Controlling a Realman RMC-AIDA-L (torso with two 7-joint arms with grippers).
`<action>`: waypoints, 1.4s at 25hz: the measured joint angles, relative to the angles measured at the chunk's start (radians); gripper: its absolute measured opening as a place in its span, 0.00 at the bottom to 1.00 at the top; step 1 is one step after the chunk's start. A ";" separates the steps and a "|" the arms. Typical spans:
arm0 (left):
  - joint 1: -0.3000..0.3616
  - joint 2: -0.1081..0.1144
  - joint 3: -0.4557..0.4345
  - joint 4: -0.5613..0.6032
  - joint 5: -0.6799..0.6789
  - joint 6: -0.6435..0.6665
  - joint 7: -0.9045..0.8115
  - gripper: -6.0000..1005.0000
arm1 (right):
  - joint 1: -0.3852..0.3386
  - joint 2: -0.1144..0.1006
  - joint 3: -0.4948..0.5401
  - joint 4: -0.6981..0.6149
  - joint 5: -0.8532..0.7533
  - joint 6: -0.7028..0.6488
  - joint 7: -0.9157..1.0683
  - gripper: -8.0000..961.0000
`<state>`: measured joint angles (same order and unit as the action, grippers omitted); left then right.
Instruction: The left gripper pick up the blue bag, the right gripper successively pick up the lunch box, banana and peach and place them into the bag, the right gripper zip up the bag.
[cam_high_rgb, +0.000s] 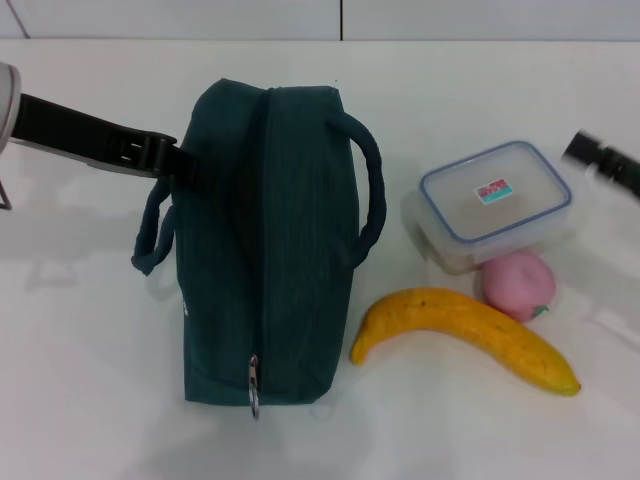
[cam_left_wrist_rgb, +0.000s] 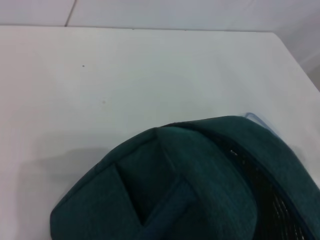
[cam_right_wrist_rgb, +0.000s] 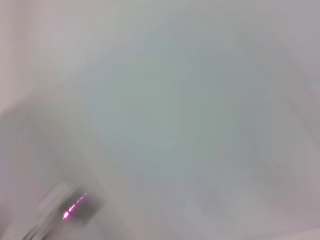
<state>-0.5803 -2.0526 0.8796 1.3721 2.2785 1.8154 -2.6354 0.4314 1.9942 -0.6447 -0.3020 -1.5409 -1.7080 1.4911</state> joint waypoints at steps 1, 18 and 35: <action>0.003 -0.002 0.000 -0.001 0.000 -0.003 0.006 0.06 | -0.006 0.000 0.051 0.045 0.012 0.041 0.023 0.82; 0.019 -0.033 0.008 -0.011 -0.049 -0.039 0.106 0.05 | 0.027 0.027 0.238 0.271 0.015 0.470 0.162 0.79; 0.042 -0.032 0.007 -0.014 -0.079 -0.043 0.135 0.05 | 0.112 0.029 0.151 0.274 0.014 0.501 0.161 0.77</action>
<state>-0.5382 -2.0846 0.8867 1.3577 2.1991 1.7727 -2.5006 0.5431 2.0234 -0.4935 -0.0277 -1.5265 -1.2075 1.6518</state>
